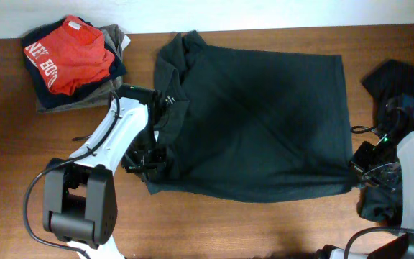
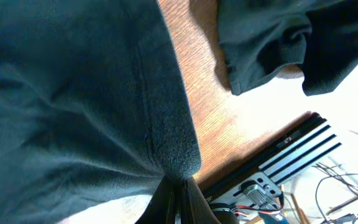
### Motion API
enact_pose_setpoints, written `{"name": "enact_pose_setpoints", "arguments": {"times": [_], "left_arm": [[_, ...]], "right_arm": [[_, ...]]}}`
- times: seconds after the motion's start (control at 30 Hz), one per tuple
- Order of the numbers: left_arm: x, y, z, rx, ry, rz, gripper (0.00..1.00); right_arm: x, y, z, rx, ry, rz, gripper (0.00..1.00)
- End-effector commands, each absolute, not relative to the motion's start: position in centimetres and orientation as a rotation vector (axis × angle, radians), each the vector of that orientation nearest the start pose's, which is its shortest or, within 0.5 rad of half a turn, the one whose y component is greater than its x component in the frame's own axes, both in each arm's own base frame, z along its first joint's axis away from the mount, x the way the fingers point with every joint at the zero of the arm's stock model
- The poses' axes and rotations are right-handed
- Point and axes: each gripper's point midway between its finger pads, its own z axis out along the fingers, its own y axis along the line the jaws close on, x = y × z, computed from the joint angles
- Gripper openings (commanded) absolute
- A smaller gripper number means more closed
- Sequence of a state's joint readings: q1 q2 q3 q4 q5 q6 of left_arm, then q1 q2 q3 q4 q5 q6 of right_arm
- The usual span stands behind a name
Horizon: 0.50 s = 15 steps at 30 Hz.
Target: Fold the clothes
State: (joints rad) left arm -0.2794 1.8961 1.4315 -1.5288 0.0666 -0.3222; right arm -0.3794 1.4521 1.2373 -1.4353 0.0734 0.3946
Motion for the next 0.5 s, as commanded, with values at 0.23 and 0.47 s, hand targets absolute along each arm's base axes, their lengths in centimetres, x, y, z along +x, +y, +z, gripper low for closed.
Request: {"name": "enact_pose_setpoints", "arguments": {"times": [0.23,0.47], "left_arm": [[22.5,-7.3,9.2,-0.105,3.580,0.234,0.66],[23.2,-7.2,9.1,-0.091,3.548,0.250,0.99]], "right_arm": [[20.2,-11.4,13.9,1.295,2.885,-0.270,0.14],[20.7,-11.4,13.9,1.290,2.869,-0.254,0.86]]}}
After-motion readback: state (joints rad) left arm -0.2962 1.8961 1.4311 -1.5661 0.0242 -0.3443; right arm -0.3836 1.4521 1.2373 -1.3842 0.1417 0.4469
